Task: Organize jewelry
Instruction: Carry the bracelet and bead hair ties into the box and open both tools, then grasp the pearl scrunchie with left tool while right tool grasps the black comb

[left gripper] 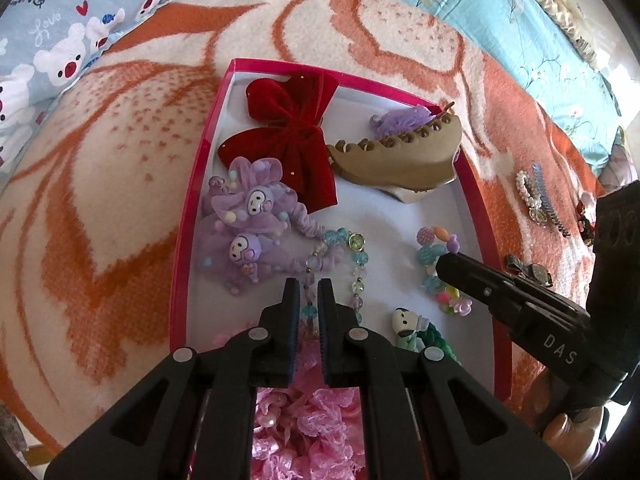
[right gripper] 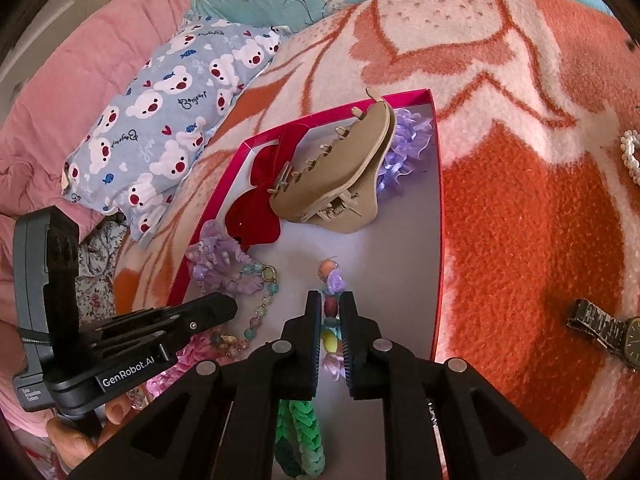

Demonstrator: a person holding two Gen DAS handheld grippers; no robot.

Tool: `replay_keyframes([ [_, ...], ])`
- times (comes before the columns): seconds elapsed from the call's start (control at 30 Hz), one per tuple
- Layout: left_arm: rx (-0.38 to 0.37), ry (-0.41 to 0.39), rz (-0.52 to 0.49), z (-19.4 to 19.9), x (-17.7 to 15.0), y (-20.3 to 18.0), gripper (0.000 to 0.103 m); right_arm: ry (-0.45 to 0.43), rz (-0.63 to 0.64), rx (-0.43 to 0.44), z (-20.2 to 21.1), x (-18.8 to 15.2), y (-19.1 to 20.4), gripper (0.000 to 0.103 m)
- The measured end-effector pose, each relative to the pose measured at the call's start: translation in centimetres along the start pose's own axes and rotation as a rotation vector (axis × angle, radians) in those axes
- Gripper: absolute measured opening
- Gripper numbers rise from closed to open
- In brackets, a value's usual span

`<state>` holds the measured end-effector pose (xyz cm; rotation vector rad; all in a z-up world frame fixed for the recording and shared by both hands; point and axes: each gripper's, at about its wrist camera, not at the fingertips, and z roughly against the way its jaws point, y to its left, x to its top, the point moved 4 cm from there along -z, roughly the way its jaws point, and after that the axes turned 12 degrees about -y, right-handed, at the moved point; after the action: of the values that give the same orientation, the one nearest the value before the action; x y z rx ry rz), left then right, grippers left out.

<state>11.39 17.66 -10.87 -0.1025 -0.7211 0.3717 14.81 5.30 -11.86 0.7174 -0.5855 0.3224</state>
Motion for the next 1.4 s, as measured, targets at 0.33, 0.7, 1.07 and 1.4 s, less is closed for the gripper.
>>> replay_keyframes([
  [0.33, 0.016, -0.014, -0.01, 1.1, 0.1, -0.2, 0.027, -0.009, -0.01, 0.009, 0.6, 0.1, 0.1, 0.025],
  [0.7, 0.022, -0.039, -0.032, 3.1, 0.2, -0.9, 0.035, -0.044, -0.007, 0.015, 3.3, 0.3, 0.3, 0.037],
  [1.07, -0.017, -0.054, -0.044, 5.0, -0.7, -3.1, 0.053, -0.134, -0.038, -0.014, 10.0, 0.4, -1.8, 0.067],
  [1.4, -0.073, -0.051, -0.088, 6.4, -1.8, -6.9, 0.064, -0.216, -0.078, -0.104, 16.4, -0.1, -6.4, 0.068],
])
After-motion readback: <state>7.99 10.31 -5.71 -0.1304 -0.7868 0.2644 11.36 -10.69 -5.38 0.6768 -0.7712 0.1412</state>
